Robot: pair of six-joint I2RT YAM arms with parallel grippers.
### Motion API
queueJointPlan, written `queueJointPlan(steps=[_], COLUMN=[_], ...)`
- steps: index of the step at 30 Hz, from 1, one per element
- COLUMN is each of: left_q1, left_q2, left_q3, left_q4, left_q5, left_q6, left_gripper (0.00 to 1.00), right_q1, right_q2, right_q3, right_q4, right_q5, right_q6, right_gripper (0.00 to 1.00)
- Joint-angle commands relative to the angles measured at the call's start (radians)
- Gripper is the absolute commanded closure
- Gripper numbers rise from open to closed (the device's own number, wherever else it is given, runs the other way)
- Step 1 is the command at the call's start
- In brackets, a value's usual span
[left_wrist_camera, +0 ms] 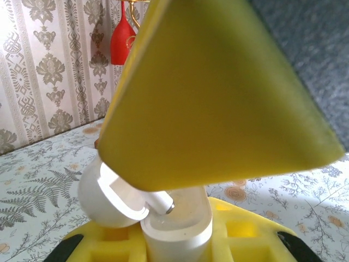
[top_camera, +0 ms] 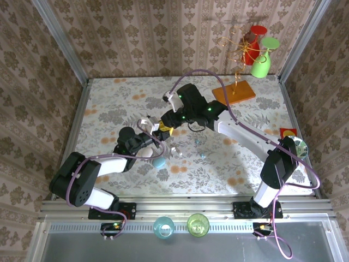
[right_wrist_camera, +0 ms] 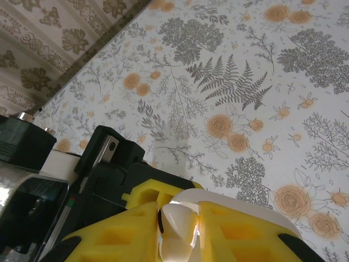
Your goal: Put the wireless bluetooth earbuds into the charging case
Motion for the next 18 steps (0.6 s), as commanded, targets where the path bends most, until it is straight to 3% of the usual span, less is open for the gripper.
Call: queueJointPlan(steps=[1, 18], left_q1=[-0.003, 0.000], left_q2=[0.002, -0.006], left_q3=[0.031, 0.052], left_q4=[0.048, 0.044], left_q5=[-0.028, -0.063], left_q6=[-0.035, -0.114], left_gripper=[1.00, 1.00], right_q1=[0.009, 0.008], right_q2=[-0.006, -0.049], right_q3=[-0.034, -0.142], right_q4=[0.047, 0.155], right_q5=[-0.029, 0.016], right_q6=[0.029, 0.064], right_gripper=[0.74, 0.75])
